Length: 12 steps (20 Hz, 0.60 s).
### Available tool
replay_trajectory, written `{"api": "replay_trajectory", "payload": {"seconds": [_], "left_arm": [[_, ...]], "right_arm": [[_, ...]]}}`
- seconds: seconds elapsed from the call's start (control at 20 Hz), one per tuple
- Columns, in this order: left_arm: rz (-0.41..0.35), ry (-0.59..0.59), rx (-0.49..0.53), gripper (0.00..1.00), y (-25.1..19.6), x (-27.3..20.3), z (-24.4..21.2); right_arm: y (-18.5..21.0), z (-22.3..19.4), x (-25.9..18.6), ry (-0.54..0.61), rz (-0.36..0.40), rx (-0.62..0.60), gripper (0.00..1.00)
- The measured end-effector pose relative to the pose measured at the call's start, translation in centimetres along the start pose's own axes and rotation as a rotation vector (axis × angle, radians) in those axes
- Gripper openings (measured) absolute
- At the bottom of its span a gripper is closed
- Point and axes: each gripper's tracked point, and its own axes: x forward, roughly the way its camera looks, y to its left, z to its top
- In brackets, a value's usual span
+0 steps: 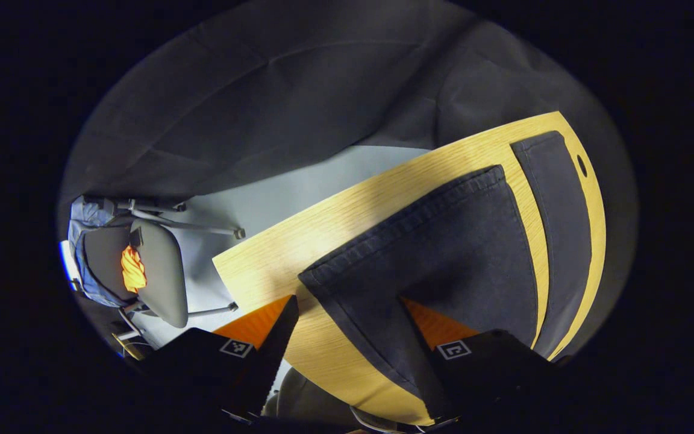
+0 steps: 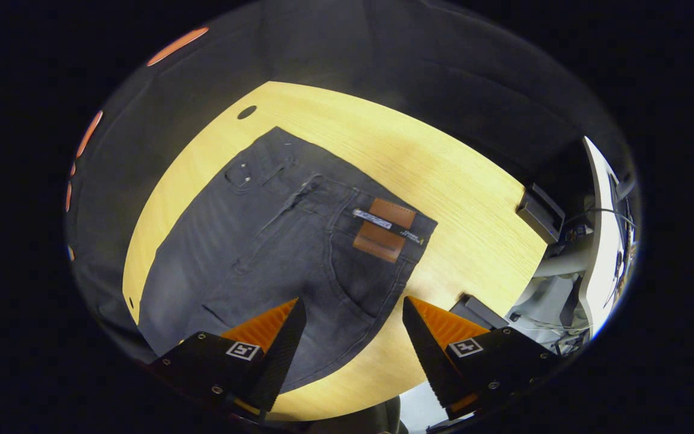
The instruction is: Grasp the waist and the cuffs of the jeans and fold them to make the two legs overlap; first hold the waist and fold one-third of the jeans toward the cuffs, then hold the cuffs and fold the remaining one-third in the same direction to finish folding.
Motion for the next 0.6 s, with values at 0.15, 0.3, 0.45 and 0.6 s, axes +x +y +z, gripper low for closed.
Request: {"api": "replay_trajectory", "payload": {"seconds": [0.15, 0.3, 0.45, 0.6], "left_arm": [[-0.005, -0.003, -0.042, 0.92, -0.1, 0.1, -0.1], [-0.007, 0.006, -0.043, 0.93, 0.0, 0.0, 0.0], [-0.007, 0.008, -0.041, 0.93, -0.1, 0.0, 0.0], [-0.035, -0.040, 0.002, 0.62, -1.3, -0.2, 0.4]], "right_arm": [[-0.2, 0.7, 1.7, 0.033, 0.023, 0.108, 0.98], [-1.1, 1.5, 3.4, 0.047, 0.005, 0.140, 0.96], [-1.5, 1.7, 4.0, 0.067, -0.039, 0.100, 0.85], [-1.8, 1.9, 4.0, 0.066, -0.135, 0.043, 0.66]]}}
